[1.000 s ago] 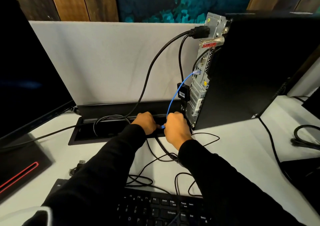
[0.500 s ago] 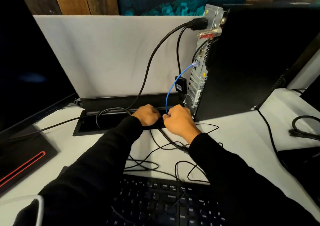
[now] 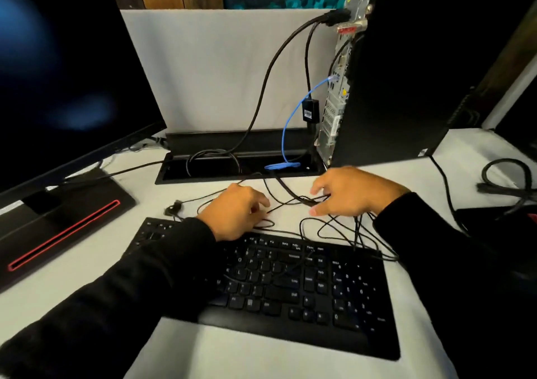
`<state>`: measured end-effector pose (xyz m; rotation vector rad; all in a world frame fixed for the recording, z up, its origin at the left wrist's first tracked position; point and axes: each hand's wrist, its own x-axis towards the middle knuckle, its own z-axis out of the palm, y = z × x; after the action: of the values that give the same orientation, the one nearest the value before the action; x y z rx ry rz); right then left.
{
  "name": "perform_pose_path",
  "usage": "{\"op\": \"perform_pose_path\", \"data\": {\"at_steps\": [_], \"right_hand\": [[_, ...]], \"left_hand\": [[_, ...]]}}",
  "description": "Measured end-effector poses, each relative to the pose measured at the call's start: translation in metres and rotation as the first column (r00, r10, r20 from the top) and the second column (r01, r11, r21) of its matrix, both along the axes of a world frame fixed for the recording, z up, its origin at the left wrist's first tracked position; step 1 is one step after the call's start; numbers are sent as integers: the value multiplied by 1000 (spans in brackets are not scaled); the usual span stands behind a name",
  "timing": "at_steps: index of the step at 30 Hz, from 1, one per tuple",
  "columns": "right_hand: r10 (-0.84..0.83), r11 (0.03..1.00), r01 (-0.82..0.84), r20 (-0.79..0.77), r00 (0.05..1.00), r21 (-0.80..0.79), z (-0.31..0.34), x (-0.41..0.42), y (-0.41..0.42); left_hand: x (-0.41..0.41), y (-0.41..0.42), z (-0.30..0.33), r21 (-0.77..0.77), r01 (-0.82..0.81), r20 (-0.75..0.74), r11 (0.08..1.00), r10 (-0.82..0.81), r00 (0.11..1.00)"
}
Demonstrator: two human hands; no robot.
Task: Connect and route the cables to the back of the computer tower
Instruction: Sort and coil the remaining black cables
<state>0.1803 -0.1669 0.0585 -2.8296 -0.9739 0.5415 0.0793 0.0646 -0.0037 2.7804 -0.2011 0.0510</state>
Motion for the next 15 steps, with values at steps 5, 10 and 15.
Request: {"op": "perform_pose_path", "data": {"at_steps": [5,10,15], "right_hand": [[-107,971,58,206,973,231,-57,-21,-29],[-90,911,-37,286,954,411,-60,-18,-40],[-109,752,-71,230,967,656,-50,-27,-37]], "left_hand": [[-36,-3,-23,7,30,79,1000,-30,996],[-47,-2,-28,-20,-26,226,999,29,974],[-56,10,-9,-165,-143,397,976,198,896]]}}
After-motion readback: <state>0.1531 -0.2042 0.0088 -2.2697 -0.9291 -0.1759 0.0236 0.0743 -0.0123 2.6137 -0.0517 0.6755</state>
